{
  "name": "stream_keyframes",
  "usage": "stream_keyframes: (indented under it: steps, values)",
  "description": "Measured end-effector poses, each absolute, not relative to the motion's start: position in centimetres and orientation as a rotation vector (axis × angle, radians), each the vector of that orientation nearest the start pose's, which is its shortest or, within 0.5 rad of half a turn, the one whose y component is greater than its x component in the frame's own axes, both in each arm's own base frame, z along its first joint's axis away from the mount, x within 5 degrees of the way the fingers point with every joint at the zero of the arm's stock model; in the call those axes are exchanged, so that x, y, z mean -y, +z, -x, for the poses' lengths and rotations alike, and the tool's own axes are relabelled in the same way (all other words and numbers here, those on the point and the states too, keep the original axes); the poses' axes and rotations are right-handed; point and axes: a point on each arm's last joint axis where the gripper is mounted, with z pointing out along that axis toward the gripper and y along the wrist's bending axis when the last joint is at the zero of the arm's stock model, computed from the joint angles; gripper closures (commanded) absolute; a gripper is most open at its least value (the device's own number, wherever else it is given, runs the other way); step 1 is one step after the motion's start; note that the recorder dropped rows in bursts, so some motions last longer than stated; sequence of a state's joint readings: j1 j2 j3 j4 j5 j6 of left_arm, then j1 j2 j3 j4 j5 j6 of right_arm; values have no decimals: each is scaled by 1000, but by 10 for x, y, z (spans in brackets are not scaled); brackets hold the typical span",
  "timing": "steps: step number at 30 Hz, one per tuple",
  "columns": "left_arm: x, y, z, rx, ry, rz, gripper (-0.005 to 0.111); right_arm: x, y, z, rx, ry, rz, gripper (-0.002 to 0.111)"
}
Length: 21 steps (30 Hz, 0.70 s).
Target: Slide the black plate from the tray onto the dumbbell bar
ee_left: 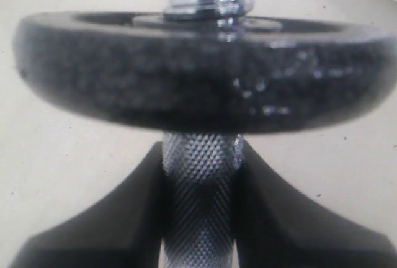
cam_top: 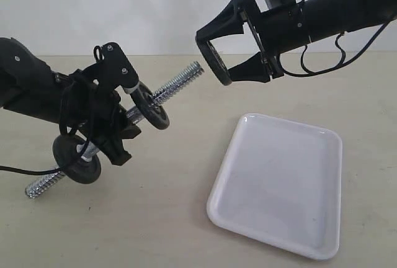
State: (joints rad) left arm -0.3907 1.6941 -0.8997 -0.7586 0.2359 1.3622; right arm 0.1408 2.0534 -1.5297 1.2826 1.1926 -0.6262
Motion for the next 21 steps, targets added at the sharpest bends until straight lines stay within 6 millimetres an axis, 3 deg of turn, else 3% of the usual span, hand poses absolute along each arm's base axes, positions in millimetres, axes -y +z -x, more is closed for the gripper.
stream_keyframes:
  steps: [21]
  values:
    - [141, 183, -305, -2096, -86, -1234, 102, -140, 233, -406, -2446, 1585, 233, 108]
